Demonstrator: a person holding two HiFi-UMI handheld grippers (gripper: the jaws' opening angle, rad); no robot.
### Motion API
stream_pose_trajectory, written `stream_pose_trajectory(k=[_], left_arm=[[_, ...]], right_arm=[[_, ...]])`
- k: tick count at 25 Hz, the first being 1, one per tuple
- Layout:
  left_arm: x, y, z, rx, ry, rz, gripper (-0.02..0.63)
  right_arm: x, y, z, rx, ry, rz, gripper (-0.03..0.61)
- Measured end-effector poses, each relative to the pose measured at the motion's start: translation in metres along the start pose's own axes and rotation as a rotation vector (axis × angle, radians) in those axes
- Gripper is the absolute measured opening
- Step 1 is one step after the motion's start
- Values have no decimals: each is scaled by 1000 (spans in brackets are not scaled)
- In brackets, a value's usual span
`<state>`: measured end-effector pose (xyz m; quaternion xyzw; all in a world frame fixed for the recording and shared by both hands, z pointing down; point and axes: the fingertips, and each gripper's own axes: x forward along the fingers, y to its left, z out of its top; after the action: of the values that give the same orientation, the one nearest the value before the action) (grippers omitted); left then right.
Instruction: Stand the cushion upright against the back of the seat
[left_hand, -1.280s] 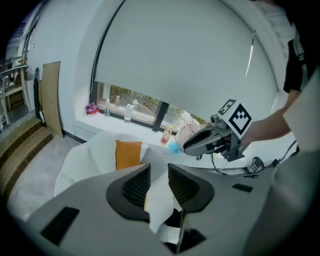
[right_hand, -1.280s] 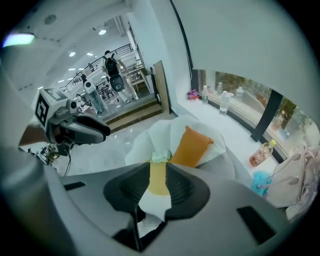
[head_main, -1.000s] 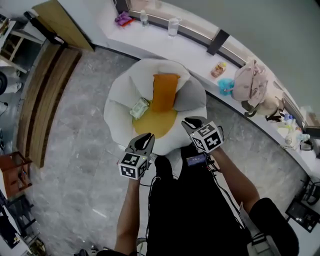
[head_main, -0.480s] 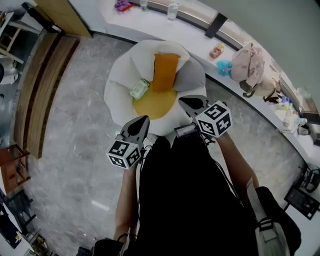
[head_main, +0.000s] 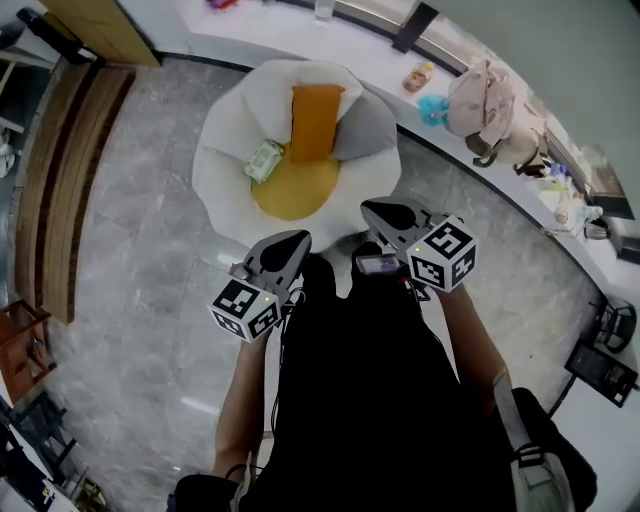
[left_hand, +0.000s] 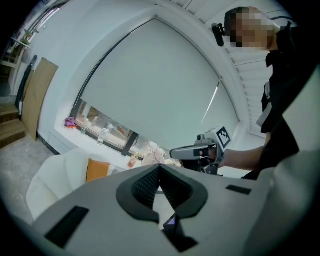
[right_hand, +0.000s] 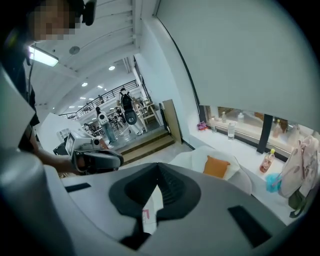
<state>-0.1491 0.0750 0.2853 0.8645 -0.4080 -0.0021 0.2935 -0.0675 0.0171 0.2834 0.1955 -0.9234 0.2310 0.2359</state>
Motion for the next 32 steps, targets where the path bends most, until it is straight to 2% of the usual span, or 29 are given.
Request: stream_pose_trajectory(k=[3, 7, 12, 22, 32], left_arm=[[2, -8, -1, 7, -6, -4, 12], [7, -22, -2, -7, -18, 6, 12], [15, -60, -11, -24, -4, -24, 12], [43, -154, -44, -5, 36, -82, 12], [44, -228, -90, -15, 41, -25, 12]], right_arm=[[-10, 4, -3, 12, -13, 5, 17], [-25, 11, -2, 14, -30, 58, 17], [-54, 22, -6, 20, -83, 86, 17], [-149, 28, -66, 65, -164, 79, 17], [-217, 34, -120, 98, -211, 118, 17]])
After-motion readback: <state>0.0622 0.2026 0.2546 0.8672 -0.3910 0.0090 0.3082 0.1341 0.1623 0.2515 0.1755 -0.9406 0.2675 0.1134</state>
